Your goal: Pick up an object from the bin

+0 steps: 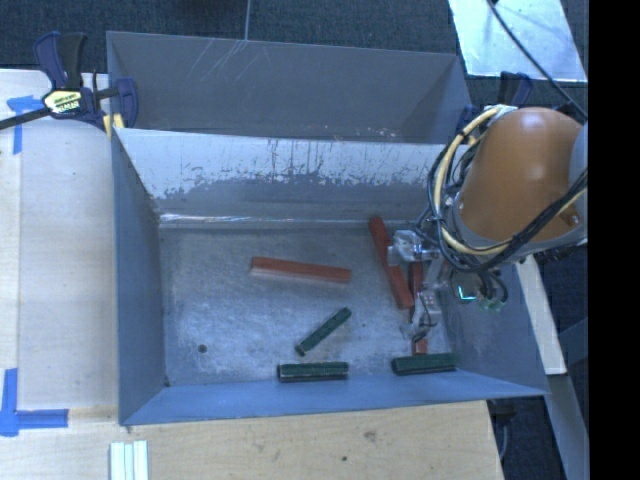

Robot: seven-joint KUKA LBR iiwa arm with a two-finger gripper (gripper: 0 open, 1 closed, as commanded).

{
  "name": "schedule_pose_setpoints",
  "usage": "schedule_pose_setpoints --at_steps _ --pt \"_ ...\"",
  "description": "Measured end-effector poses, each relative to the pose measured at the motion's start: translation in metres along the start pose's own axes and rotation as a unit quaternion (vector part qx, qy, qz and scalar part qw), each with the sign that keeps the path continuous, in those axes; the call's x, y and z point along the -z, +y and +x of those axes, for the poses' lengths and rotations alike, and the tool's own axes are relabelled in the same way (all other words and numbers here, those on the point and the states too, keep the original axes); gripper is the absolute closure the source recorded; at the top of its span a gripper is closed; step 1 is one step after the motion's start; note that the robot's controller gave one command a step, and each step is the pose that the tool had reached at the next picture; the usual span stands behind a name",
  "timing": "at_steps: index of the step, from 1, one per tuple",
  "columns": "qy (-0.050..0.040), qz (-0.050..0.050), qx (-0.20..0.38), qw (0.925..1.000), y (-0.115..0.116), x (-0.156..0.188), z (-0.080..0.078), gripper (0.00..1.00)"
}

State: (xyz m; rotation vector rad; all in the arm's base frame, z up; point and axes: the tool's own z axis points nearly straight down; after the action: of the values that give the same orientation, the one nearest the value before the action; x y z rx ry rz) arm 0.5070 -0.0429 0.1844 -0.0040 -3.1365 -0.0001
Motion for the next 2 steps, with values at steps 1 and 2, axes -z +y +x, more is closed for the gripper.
schedule_pose_setpoints --at_steps 1,2 --pt "-0.0003 -0.001 0.04 0.9992 0.041 -0.089 -0.008 0.0" --pt "-0.0045 0.001 0.055 0.9985 0.071 -0.113 -0.014 0.0"
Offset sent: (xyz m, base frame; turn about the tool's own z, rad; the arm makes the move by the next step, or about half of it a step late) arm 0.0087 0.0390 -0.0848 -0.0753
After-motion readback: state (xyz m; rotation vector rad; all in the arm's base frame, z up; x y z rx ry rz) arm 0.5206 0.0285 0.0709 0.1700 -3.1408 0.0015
